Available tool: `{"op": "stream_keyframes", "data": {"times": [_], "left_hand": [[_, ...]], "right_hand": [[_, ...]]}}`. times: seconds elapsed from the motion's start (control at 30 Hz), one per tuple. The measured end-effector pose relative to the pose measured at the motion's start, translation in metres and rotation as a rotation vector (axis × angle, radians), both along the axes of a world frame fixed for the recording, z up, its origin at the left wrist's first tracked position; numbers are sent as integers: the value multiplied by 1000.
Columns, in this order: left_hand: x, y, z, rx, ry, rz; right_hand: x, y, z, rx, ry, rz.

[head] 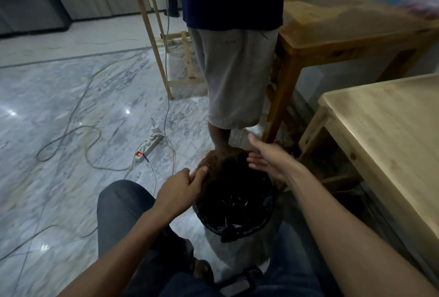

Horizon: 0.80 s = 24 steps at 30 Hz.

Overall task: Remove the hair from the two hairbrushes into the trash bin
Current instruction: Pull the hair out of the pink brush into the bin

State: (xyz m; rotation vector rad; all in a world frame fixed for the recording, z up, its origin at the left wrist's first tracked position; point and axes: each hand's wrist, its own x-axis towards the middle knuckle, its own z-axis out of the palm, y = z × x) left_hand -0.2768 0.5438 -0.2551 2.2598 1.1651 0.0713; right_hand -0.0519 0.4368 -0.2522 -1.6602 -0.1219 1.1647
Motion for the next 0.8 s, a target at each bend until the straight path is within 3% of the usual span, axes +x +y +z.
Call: {"op": "stream_keyframes", "data": {"times": [0.07, 0.27, 0.43, 0.53, 0.7, 0.8], "left_hand": [[6, -3, -2, 40, 17, -18], [4, -6, -7, 128, 79, -63], [-16, 11, -10, 147, 190, 42], [-24, 22, -10, 121, 207, 104], [-5, 14, -10, 144, 151, 57], [5, 5, -9, 166, 125, 25]], "right_hand": [[-12, 2, 4, -30, -121, 164], [-18, 7, 0, 83, -274, 270], [-2, 1, -7, -149, -411, -2], [9, -9, -13, -175, -428, -116], [-6, 0, -5, -178, -428, 232], [-16, 7, 3, -74, -409, 241]]}}
